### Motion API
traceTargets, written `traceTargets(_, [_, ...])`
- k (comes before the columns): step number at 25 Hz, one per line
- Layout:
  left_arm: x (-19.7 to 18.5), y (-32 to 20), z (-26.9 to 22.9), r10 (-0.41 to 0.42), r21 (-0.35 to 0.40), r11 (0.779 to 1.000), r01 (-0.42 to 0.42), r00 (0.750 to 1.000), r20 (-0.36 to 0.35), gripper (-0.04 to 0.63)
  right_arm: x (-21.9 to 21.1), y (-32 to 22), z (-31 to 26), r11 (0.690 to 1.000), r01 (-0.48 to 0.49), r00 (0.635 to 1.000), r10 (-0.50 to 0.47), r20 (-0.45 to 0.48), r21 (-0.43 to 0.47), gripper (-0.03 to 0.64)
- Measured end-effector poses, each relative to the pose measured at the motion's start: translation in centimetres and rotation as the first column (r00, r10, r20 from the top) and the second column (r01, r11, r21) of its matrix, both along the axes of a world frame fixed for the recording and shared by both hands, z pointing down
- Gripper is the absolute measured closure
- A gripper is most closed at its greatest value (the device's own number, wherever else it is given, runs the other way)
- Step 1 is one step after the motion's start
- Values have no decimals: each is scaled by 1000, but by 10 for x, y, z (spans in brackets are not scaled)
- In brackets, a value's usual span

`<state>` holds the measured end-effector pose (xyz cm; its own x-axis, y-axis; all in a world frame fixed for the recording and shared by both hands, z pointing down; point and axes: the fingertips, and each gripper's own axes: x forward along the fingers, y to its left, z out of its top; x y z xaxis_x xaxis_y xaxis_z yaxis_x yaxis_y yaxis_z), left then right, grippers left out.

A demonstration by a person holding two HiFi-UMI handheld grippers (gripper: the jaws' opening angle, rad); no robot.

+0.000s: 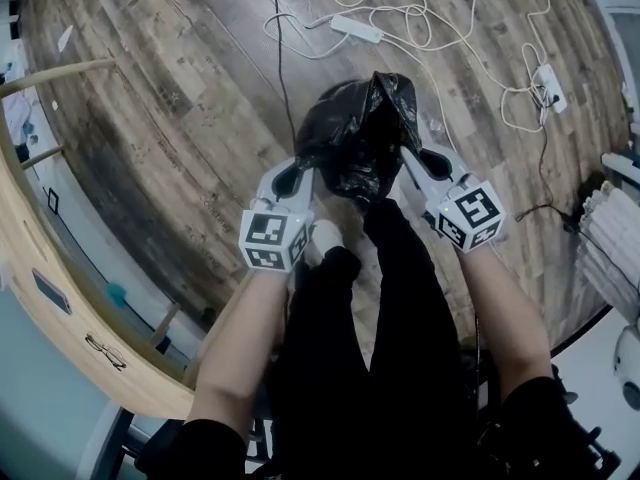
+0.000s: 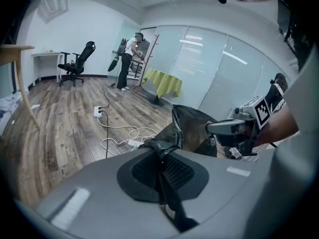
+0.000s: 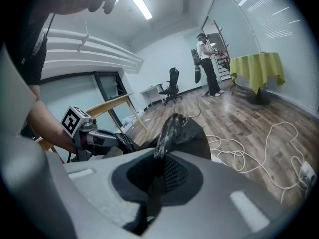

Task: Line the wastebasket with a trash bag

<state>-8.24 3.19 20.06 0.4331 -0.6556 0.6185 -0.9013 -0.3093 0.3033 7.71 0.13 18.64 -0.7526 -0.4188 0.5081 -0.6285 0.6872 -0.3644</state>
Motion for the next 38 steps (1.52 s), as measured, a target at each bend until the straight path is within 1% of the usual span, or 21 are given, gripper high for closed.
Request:
traceTargets(8, [-18, 0, 57, 16, 12, 1000, -16, 1000, 12, 592, -1, -2, 58, 1000, 9, 1000, -8, -19, 17, 615])
traceTargets(15, [-30, -10, 109, 20, 36, 999, -20, 1000, 23, 592, 7, -18, 108, 999, -19, 1000, 20, -19, 42, 615])
traceTargets(18, [-34, -13, 126, 33, 60, 998, -35, 999, 33, 592, 14, -19, 129, 998, -27, 999, 28, -27, 53, 615])
traceTargets(21, [-34, -16, 138, 57, 99, 993, -59, 998, 22, 592, 21, -21, 146, 996, -33, 999, 35, -26, 80, 615])
traceTargets(24, [-27, -18, 145, 126, 162, 979, -124, 992, 0, 592, 26, -28, 156, 992, -49, 999, 49, 0, 117, 615])
traceTargets(26, [-25, -19, 150, 176, 223, 960, -170, 984, -6, 592, 30, -32, 164, 987, -63, 998, 62, 13, 146, 615])
traceTargets(28, [-24, -22, 153, 198, 273, 944, -187, 980, -13, 592, 34, -34, 175, 982, -63, 998, 60, 22, 178, 615])
traceTargets(31, [-25, -24, 159, 222, 332, 920, -208, 975, -4, 592, 39, -29, 194, 974, -42, 999, 38, 22, 222, 615])
traceTargets(34, [-30, -32, 172, 240, 375, 898, -231, 970, 23, 592, 48, -36, 208, 967, -65, 998, 56, 41, 248, 615])
traceTargets(36, [-35, -39, 180, 228, 402, 889, -219, 973, 25, 592, 50, -43, 215, 961, -78, 997, 70, 38, 264, 615])
traceTargets(38, [-40, -44, 185, 204, 423, 887, -185, 979, 0, 592, 50, -47, 219, 963, -85, 996, 77, 43, 257, 615])
